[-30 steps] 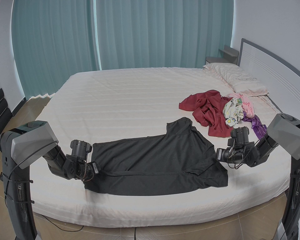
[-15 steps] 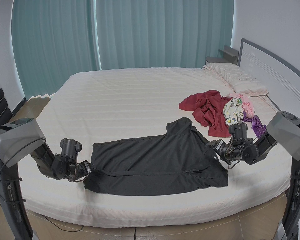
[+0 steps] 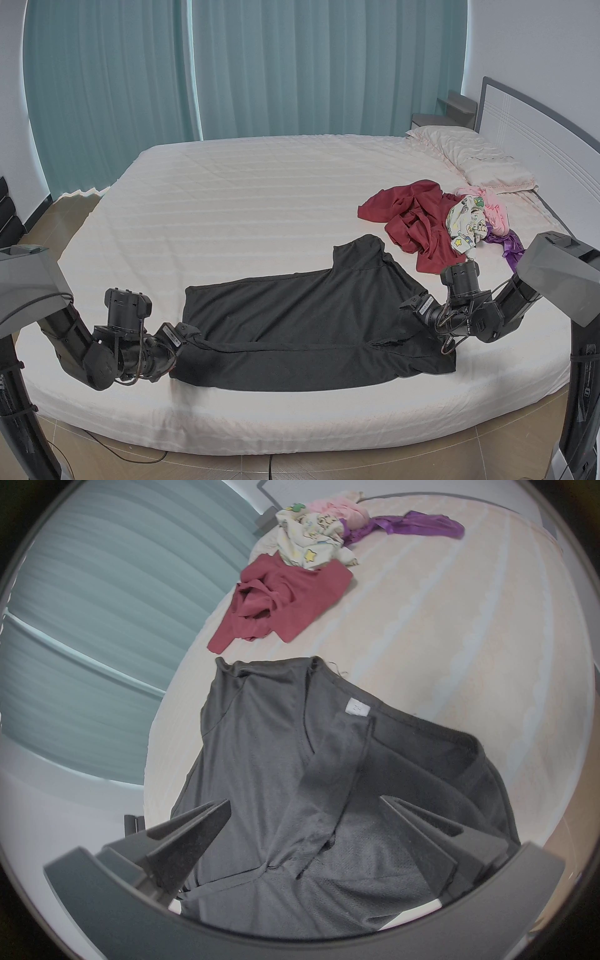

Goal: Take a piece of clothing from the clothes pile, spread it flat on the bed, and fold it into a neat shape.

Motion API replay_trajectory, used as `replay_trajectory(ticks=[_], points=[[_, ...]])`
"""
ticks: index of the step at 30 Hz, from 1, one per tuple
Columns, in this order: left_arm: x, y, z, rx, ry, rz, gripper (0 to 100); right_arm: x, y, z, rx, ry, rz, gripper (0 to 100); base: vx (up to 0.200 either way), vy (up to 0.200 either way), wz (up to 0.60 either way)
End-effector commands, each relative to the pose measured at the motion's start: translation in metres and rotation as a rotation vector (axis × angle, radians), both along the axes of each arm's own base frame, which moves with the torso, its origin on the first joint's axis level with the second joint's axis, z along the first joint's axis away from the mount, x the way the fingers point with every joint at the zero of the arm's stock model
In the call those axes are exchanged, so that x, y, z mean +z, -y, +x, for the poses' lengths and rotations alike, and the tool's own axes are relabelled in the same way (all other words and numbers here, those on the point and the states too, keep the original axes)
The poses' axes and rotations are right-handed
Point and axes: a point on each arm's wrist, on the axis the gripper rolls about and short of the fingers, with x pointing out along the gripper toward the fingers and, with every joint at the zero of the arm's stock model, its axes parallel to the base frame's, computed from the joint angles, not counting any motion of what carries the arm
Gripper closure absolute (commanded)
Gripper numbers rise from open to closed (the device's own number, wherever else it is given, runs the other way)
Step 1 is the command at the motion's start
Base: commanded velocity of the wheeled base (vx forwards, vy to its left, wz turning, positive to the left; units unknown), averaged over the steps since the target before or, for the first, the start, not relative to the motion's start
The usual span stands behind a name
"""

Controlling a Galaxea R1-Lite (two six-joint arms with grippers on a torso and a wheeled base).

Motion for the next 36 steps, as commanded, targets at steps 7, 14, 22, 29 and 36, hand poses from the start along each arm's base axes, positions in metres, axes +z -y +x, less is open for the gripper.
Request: replay_trajectory(ticks=[7,14,22,29,36], points=[[-0.021,0.021,-0.017,-0.074,-0.091,-0.091,0,-0.014,0.007,-0.003,-0.051,-0.057,0.022,0,0.000,0.000,0.00],[-0.021,0.021,-0.016,-0.077,-0.090,-0.092,0,-0.020,0.009,0.002,-0.071,-0.048,0.013,0,0.000,0.000,0.00],[-0.021,0.022,-0.016,-0.079,-0.090,-0.094,0,-0.026,0.012,0.016,-0.104,-0.017,-0.014,100,0.000,0.000,0.00],[-0.022,0.021,-0.017,-0.080,-0.093,-0.093,0,-0.010,0.011,0.013,-0.091,0.009,-0.018,100,0.000,0.000,0.00],[-0.021,0.021,-0.017,-0.080,-0.093,-0.093,0,-0.006,0.016,0.010,-0.094,0.009,-0.028,100,0.000,0.000,0.00]])
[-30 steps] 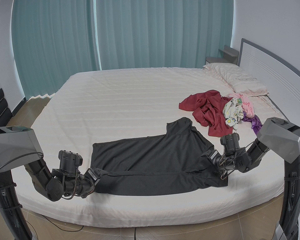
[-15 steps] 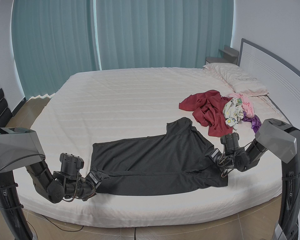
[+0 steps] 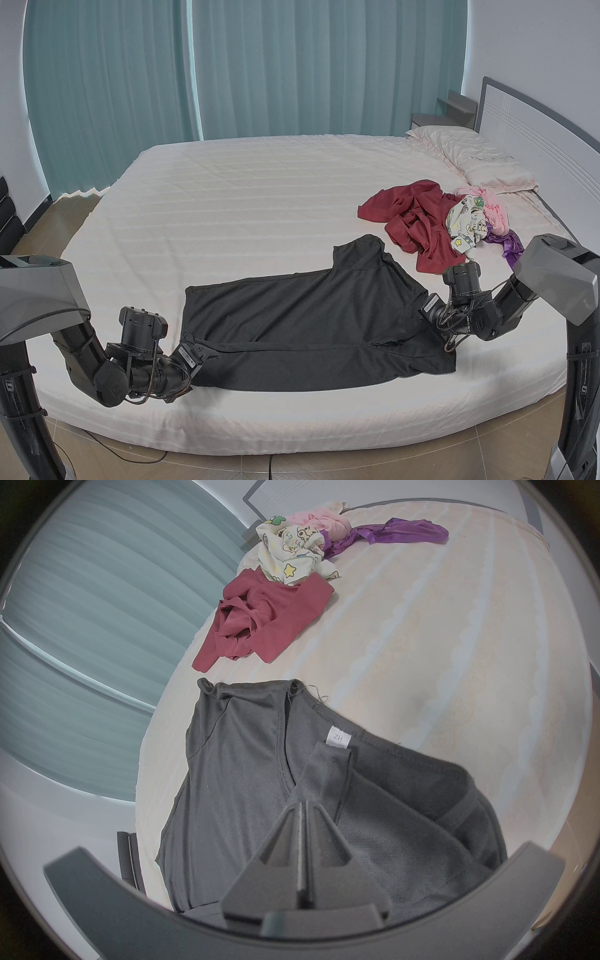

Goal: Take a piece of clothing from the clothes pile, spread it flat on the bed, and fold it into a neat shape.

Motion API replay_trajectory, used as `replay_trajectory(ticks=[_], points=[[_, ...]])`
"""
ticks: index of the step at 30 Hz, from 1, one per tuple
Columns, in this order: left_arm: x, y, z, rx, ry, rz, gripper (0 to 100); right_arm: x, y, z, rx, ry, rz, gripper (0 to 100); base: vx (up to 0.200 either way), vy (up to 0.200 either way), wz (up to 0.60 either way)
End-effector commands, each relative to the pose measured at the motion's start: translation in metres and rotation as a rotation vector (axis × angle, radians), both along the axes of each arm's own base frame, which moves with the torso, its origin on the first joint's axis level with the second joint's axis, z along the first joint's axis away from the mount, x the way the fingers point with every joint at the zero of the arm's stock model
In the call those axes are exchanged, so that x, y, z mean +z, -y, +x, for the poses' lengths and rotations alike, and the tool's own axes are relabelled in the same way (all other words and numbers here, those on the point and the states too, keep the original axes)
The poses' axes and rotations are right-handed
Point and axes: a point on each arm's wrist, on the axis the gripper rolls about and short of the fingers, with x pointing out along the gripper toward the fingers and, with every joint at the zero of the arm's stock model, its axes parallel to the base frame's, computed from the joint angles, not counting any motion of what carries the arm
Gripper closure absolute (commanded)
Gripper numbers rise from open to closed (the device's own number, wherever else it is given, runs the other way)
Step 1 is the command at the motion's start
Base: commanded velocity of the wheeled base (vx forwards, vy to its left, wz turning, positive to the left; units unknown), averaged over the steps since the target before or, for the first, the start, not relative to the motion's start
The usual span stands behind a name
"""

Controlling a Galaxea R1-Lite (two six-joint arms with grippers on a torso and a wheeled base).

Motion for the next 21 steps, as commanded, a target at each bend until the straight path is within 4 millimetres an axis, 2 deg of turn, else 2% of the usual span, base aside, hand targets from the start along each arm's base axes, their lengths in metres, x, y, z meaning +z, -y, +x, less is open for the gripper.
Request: replay_trajectory(ticks=[1,4,5,11,16,21], points=[[0.000,0.000,0.000,-0.001,-0.001,0.000,0,0.003,0.008,-0.001,0.000,0.004,-0.021,100,0.000,0.000,0.00],[0.000,0.000,-0.001,-0.001,-0.002,0.001,0,-0.002,0.018,-0.003,0.021,-0.003,-0.068,100,0.000,0.000,0.00],[0.000,0.000,-0.001,-0.001,-0.002,0.001,0,-0.004,0.025,-0.005,0.036,-0.005,-0.091,0,0.000,0.000,0.00],[0.000,0.000,-0.001,-0.002,-0.002,0.002,0,-0.005,0.024,-0.011,0.057,0.031,-0.092,0,0.000,0.000,0.00],[-0.001,0.000,-0.001,-0.003,-0.003,0.003,0,-0.008,0.023,-0.004,0.059,0.046,-0.083,0,0.000,0.000,0.00],[-0.001,0.000,-0.001,-0.005,-0.006,0.004,0,-0.015,0.020,0.014,0.053,0.070,-0.077,0,0.000,0.000,0.00]])
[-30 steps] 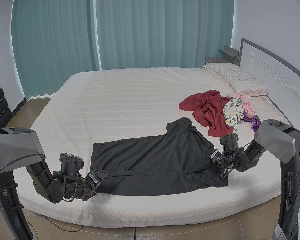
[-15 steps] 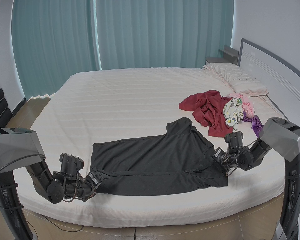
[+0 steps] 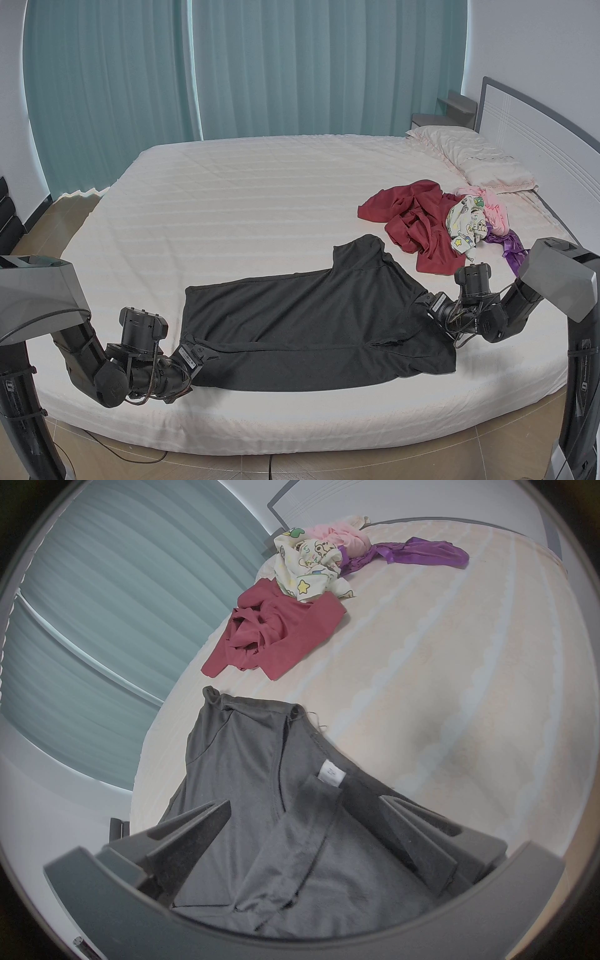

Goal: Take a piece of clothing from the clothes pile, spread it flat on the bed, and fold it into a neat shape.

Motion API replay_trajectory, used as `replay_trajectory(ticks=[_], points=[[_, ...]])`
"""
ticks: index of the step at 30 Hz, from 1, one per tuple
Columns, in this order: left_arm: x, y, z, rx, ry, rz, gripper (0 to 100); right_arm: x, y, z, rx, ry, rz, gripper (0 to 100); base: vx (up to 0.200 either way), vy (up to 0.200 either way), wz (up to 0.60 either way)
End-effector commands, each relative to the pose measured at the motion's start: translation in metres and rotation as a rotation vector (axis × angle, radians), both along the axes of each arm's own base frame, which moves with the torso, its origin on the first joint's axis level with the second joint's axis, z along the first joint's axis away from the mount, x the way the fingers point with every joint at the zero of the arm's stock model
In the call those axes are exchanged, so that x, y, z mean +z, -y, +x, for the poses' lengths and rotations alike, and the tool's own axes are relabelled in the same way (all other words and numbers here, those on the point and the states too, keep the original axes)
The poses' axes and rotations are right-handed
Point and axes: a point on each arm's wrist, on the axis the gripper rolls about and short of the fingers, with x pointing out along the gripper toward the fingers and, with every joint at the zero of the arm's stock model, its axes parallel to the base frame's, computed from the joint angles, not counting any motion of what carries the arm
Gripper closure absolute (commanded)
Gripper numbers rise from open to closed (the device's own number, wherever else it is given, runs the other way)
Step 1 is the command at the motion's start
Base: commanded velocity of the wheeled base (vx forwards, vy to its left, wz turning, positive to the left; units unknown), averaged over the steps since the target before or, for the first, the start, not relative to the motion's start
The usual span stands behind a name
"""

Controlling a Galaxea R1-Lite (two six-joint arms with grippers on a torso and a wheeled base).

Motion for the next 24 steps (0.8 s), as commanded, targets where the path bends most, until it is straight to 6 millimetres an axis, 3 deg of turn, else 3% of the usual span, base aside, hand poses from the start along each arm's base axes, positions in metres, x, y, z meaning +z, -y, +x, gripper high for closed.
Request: replay_trajectory(ticks=[1,7,8,16,24], points=[[0.000,0.000,-0.001,-0.001,-0.003,0.000,0,-0.013,-0.002,0.013,-0.002,0.002,0.001,0,0.000,0.000,0.00],[0.000,0.000,-0.001,-0.001,-0.003,0.000,0,-0.020,-0.006,0.017,0.010,-0.004,-0.001,0,0.000,0.000,0.00],[-0.001,0.000,-0.001,-0.001,-0.004,0.000,0,-0.024,-0.008,0.018,0.012,-0.007,-0.002,100,0.000,0.000,0.00],[0.000,0.000,-0.001,0.001,-0.003,0.000,0,-0.028,-0.008,0.022,0.012,-0.005,-0.009,100,0.000,0.000,0.00],[0.000,0.000,-0.001,-0.002,-0.002,0.001,0,-0.013,-0.007,0.018,0.005,0.016,-0.012,100,0.000,0.000,0.00]])
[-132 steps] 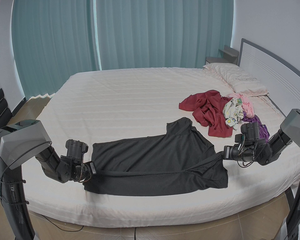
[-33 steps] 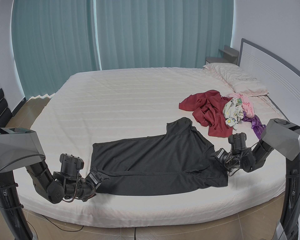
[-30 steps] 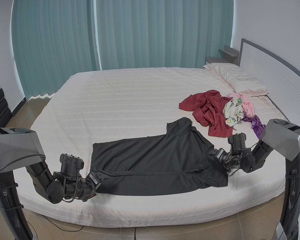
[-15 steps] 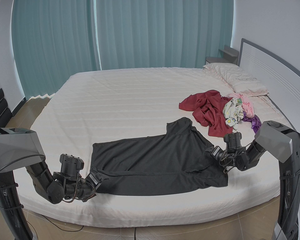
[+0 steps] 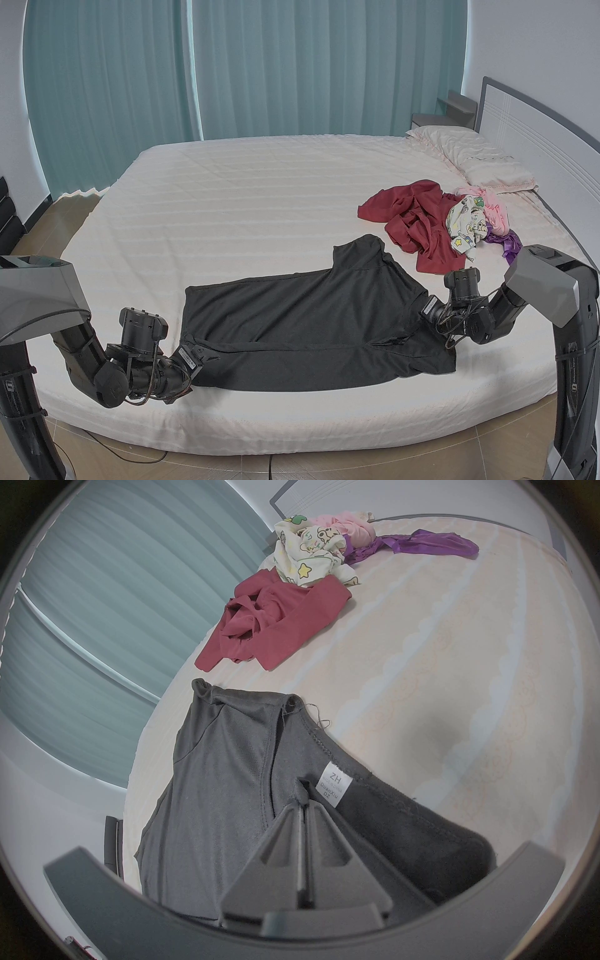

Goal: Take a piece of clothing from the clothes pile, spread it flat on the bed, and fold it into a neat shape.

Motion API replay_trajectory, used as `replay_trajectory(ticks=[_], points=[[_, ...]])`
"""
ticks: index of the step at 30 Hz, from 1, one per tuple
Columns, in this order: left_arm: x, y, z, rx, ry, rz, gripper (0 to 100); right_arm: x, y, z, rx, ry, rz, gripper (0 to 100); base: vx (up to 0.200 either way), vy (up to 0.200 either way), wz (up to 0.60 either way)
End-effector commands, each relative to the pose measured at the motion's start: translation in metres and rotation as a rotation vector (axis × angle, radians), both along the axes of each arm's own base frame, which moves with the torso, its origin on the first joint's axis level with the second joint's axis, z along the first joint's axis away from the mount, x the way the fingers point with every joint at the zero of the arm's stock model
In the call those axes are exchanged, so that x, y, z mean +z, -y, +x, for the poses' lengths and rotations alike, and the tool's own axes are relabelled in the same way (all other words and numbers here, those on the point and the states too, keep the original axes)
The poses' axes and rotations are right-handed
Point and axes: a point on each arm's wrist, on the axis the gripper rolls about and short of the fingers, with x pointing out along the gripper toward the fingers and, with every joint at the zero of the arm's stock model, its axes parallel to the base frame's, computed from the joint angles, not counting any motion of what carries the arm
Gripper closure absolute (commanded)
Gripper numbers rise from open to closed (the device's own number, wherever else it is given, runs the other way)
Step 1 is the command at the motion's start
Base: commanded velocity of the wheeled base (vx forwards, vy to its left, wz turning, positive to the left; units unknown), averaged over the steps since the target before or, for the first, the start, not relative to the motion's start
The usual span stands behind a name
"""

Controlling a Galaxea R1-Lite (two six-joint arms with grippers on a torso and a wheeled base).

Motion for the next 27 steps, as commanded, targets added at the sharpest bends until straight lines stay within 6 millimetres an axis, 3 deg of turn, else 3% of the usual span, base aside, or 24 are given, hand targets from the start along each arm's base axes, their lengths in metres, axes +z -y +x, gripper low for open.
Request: replay_trajectory(ticks=[1,14,27], points=[[0.000,0.000,0.000,0.002,-0.001,-0.001,0,0.011,0.000,-0.003,0.000,0.016,0.002,100,0.000,0.000,0.00],[0.000,0.000,0.000,0.001,-0.001,0.000,0,0.086,-0.008,-0.041,0.039,0.030,0.006,100,0.000,0.000,0.00],[0.000,-0.001,-0.003,0.003,0.054,-0.015,0,0.097,-0.004,-0.092,0.057,-0.087,-0.017,100,0.000,0.000,0.00]])
